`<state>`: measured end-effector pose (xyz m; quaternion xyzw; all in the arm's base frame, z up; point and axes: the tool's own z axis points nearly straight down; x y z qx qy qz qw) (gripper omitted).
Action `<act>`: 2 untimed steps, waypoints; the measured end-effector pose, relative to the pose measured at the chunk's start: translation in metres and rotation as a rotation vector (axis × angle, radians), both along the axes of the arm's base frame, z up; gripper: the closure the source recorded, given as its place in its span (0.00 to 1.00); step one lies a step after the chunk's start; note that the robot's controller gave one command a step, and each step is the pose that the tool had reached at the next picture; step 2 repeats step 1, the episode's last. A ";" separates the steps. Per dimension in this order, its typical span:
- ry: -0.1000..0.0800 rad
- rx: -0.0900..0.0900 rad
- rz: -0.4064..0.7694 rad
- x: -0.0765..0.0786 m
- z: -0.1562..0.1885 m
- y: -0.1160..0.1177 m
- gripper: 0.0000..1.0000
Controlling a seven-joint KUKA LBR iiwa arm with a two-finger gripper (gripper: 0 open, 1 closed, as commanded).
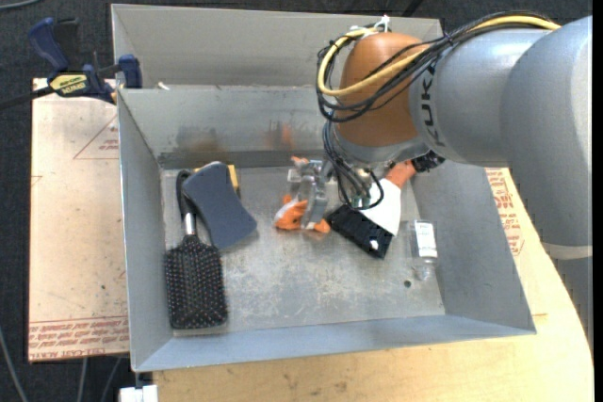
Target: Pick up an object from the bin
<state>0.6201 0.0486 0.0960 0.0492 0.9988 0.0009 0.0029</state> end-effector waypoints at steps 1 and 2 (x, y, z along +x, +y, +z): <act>-0.004 0.001 0.029 -0.006 0.112 -0.011 1.00; -0.004 0.001 0.029 -0.006 0.112 -0.011 1.00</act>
Offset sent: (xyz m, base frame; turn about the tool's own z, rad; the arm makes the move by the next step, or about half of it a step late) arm 0.0000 0.0000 0.0000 0.0000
